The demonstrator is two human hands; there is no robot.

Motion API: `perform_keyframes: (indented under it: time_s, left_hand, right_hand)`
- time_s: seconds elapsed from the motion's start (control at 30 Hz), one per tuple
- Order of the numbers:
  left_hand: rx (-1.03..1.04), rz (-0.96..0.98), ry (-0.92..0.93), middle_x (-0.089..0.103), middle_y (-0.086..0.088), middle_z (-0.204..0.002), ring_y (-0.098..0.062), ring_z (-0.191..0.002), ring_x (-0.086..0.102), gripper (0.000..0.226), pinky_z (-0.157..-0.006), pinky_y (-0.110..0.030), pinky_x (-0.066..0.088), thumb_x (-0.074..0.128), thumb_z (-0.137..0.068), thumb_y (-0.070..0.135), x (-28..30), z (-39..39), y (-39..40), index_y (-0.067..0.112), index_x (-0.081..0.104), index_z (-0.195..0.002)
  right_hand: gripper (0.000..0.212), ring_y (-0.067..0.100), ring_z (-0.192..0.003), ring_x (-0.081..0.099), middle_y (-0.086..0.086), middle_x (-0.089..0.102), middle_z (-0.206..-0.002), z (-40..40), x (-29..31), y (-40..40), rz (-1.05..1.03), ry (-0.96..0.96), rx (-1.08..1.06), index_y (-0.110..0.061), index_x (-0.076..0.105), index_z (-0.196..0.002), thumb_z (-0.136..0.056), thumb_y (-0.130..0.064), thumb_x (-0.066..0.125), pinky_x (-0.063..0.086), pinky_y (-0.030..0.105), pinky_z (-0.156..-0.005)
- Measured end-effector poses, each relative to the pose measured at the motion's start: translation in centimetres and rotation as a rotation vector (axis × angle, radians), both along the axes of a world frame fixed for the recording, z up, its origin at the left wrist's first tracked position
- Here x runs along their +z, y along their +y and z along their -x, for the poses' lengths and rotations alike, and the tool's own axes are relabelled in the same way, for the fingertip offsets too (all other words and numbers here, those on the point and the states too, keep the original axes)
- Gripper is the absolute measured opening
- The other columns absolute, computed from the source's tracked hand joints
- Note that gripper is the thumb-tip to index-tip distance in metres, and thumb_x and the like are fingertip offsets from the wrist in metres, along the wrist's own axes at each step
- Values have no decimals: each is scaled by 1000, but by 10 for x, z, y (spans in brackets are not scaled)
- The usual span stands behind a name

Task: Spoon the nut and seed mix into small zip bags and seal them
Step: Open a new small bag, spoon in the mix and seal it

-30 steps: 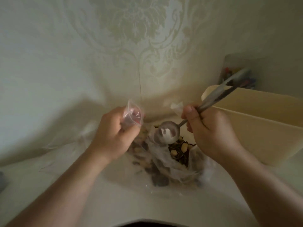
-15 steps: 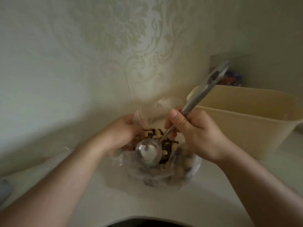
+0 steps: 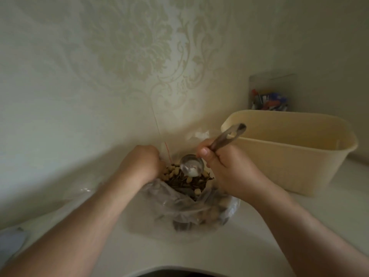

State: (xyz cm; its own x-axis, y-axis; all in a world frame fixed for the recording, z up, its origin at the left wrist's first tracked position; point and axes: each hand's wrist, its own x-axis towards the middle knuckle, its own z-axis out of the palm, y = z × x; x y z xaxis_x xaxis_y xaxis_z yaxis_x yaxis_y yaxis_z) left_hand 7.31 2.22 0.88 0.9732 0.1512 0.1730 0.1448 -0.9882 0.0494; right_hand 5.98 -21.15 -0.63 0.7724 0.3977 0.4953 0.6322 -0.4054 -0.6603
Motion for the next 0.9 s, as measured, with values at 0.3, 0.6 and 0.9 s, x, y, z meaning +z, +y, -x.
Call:
perform_keyframes:
  time_s: [0.3, 0.6, 0.9]
  left_hand:
    - [-165, 34, -594, 61, -3, -63, -30, -65, 57, 24, -63, -34, 42, 64, -87, 23, 65, 13, -5, 16, 59, -65]
    - [-248, 53, -364, 55, -3, -98, -22, -83, 59, 30, -78, -32, 47, 65, -91, 21, 43, 35, -12, 25, 54, -64]
    - [-215, 160, -6, 62, 3, -66, -19, -63, 61, 22, -54, -34, 48, 55, -94, 32, 13, 52, -31, 22, 65, -77]
  right_hand:
    - [20, -4, -101, 62, -19, 66, -109, -2, -4, 3, -205, -33, -84, -29, 77, -114, -105, -26, 59, 42, 6, -84]
    - [21, 15, -95, 64, -2, 69, -104, -2, -7, 5, -15, -84, -81, -22, 75, -109, -107, -26, 55, 53, 38, -85]
    - [21, 7, -72, 64, -16, 62, -86, 0, 5, -11, 265, -81, -132, -42, 58, -97, -108, -43, 40, 50, 32, -66]
